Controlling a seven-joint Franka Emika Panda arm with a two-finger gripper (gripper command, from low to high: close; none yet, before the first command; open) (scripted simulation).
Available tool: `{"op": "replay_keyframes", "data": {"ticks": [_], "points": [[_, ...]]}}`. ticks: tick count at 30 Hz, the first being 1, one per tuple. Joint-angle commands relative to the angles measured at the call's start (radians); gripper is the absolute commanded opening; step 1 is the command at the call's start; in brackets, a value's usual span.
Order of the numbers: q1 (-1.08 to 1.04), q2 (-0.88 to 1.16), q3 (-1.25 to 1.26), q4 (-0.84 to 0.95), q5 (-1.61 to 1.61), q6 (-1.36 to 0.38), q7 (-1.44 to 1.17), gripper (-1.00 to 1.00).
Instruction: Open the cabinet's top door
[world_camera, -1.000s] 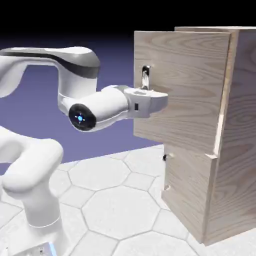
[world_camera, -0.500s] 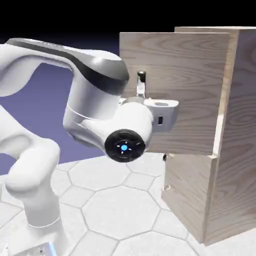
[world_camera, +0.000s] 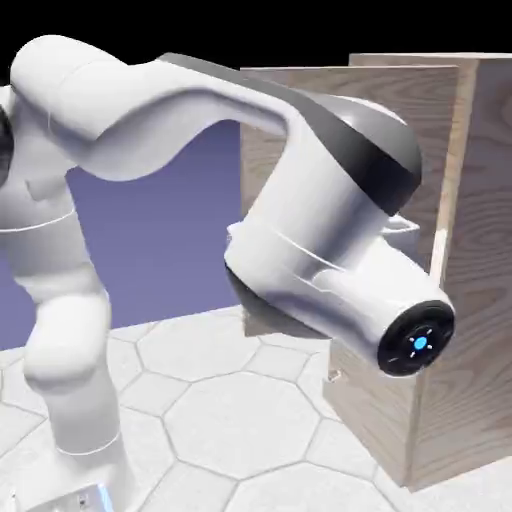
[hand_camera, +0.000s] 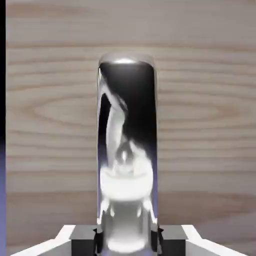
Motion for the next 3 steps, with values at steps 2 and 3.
{"op": "replay_keyframes", "data": {"ticks": [2,3], "points": [[-0.02,0.072,-0.004,0.061,0.001,-0.071,-0.041,-1.0],[-0.021,0.076,-0.004,0.064,0.001,-0.075,-0.043,-1.0]]}}
